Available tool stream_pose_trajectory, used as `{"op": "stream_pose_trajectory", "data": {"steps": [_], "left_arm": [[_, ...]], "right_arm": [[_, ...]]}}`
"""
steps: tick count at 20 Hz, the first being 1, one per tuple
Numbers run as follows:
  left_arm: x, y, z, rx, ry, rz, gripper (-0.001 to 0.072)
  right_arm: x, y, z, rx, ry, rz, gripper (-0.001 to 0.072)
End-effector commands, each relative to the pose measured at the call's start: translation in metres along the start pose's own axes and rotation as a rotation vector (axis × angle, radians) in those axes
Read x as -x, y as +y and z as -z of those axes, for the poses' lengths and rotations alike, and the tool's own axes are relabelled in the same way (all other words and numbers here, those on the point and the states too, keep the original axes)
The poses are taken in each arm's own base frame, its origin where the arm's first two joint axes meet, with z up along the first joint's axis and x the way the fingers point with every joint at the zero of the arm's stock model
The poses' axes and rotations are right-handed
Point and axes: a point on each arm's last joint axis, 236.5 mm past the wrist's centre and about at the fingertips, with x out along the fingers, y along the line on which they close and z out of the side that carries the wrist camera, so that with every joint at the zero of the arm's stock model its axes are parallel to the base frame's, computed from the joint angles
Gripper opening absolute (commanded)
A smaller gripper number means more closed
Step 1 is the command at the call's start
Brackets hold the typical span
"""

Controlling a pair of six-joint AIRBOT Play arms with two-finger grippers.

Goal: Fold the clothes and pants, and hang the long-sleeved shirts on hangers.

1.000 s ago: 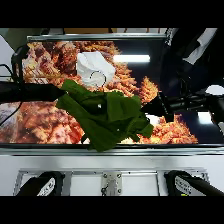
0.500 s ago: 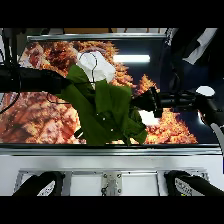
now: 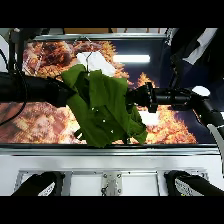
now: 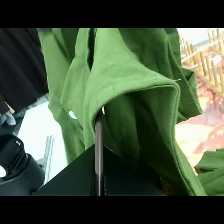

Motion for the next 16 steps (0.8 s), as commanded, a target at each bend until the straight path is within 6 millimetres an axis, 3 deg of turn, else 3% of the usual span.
{"op": "stream_pose_trajectory", "data": {"steps": [1, 2, 3, 8, 11, 12, 13, 14, 16], "left_arm": [[-0.001, 0.000, 0.019, 0.010, 0.030, -0.003, 0.0057], [0.000, -0.001, 0.020, 0.009, 0.027, -0.003, 0.0371], [0.003, -0.001, 0.020, 0.013, 0.017, -0.006, 0.0563], [0.025, 0.001, -0.001, 0.040, -0.128, -0.046, 0.0548], [0.028, 0.001, -0.009, 0.053, -0.168, -0.045, 0.0546], [0.025, 0.002, -0.009, 0.057, -0.162, -0.044, 0.0504], [0.021, 0.003, -0.008, 0.060, -0.145, -0.043, 0.0192], [0.015, 0.003, -0.009, 0.064, -0.134, -0.036, 0.0019], [0.004, 0.007, -0.009, 0.074, -0.106, -0.034, 0.0013]], "right_arm": [[0.000, -0.002, -0.006, -0.001, -0.021, 0.010, 0.0003], [0.000, -0.002, -0.006, 0.001, -0.022, 0.016, 0.0003], [0.000, -0.005, -0.008, 0.007, -0.026, 0.033, 0.0003], [0.016, -0.019, -0.043, 0.101, -0.081, 0.194, 0.0003], [0.047, -0.026, -0.087, 0.184, -0.150, 0.337, 0.0002], [0.065, -0.031, -0.106, 0.209, -0.188, 0.418, 0.0003], [0.086, -0.033, -0.125, 0.249, -0.224, 0.501, 0.0002], [0.111, -0.036, -0.142, 0.295, -0.253, 0.600, 0.0003], [0.168, -0.044, -0.162, 0.325, -0.263, 0.833, 0.0003]]}}
